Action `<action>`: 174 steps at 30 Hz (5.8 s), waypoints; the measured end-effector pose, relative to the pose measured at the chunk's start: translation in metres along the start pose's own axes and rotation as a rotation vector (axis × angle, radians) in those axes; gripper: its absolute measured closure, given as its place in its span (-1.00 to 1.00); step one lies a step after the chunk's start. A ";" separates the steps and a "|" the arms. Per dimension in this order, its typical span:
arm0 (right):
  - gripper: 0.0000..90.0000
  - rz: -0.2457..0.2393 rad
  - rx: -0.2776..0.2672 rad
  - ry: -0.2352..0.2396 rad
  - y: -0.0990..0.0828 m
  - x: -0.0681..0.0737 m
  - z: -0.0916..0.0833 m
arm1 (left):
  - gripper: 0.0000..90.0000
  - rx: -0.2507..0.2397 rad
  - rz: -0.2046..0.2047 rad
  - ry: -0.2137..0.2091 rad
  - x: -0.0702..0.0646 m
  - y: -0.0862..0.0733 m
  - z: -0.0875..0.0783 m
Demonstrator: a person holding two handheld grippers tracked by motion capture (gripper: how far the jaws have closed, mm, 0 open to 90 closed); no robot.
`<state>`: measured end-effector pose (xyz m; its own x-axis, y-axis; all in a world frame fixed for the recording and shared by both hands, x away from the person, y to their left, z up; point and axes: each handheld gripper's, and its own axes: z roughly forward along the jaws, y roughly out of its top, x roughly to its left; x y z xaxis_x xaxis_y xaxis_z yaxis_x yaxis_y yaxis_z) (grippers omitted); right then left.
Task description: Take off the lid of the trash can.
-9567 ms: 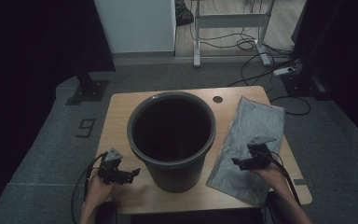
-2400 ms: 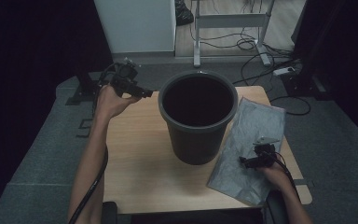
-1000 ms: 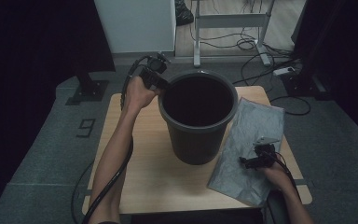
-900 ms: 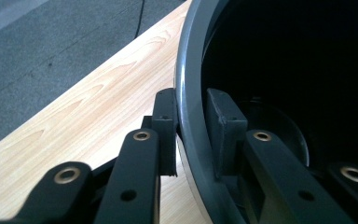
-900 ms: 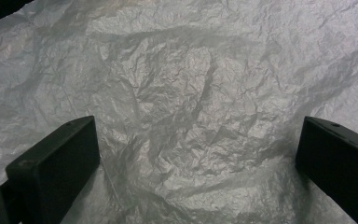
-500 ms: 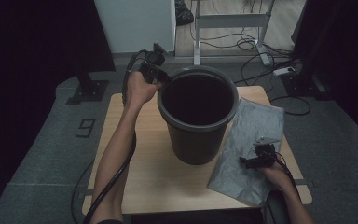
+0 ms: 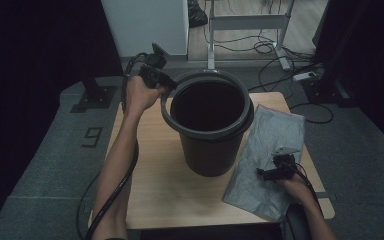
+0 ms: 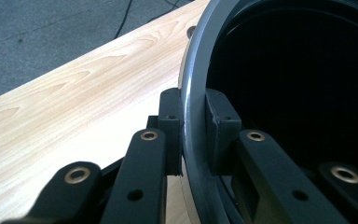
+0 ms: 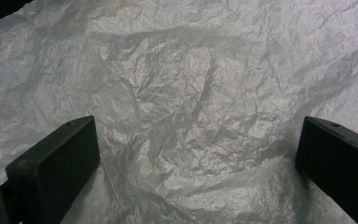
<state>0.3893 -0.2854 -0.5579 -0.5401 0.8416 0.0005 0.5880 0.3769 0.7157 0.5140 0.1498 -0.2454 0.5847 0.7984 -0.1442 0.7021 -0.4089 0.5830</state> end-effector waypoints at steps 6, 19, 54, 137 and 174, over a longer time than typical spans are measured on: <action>-1.00 0.001 0.000 0.000 0.000 0.000 0.000 | 0.75 -0.005 -0.012 -0.003 0.007 -0.005 -0.006; -1.00 0.000 0.000 0.000 0.000 0.000 0.000 | 0.75 -0.017 -0.050 0.022 0.032 -0.026 -0.020; -1.00 0.000 0.000 0.000 0.000 0.000 0.000 | 0.75 -0.064 -0.162 0.084 0.089 -0.087 -0.063; -1.00 -0.002 0.001 -0.001 0.000 0.000 0.000 | 0.75 -0.036 -0.330 0.102 0.160 -0.217 -0.011; -1.00 -0.001 0.001 -0.001 0.000 0.000 0.000 | 0.74 -0.013 -0.331 0.146 0.161 -0.266 0.062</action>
<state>0.3893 -0.2854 -0.5580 -0.5401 0.8416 -0.0008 0.5880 0.3780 0.7151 0.4464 0.3593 -0.4731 0.2616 0.9418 -0.2113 0.8380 -0.1130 0.5339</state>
